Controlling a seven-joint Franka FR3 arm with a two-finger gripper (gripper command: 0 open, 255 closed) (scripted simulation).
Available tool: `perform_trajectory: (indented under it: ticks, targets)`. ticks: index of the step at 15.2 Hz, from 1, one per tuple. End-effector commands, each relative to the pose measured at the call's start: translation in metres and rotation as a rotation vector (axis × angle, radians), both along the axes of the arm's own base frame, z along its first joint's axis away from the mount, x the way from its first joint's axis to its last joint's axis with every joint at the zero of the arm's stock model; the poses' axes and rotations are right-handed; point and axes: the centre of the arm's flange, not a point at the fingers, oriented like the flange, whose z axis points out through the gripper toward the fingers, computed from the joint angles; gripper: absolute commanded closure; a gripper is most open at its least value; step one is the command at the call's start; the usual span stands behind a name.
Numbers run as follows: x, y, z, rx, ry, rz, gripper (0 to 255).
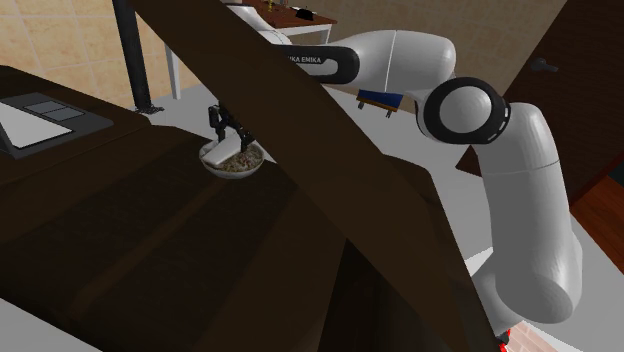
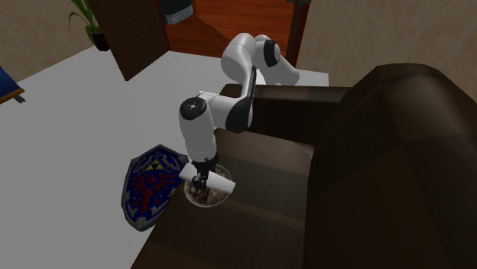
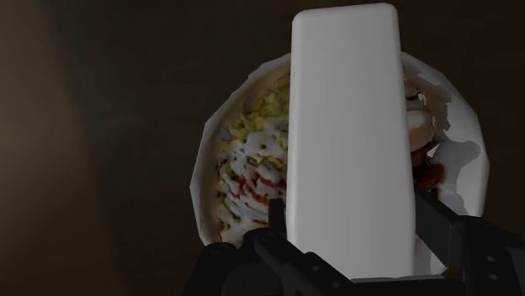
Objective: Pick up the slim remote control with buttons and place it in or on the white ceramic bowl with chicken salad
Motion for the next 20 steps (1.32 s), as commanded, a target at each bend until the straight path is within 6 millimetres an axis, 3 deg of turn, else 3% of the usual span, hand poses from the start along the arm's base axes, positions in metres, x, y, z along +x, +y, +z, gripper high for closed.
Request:
perform_trajectory:
  ticks: [1,2,3,8,12,20]
  targets:
    - [0.000,0.000,0.000,0.000,0.000,0.000,255]
    - [0.000,0.000,0.000,0.000,0.000,0.000,255]
    - [0.000,0.000,0.000,0.000,0.000,0.000,0]
    - [0.000,0.000,0.000,0.000,0.000,0.000,0]
    - [0.000,0.000,0.050,0.000,0.000,0.000,0]
    - [0.000,0.000,0.050,0.000,0.000,0.000,0]
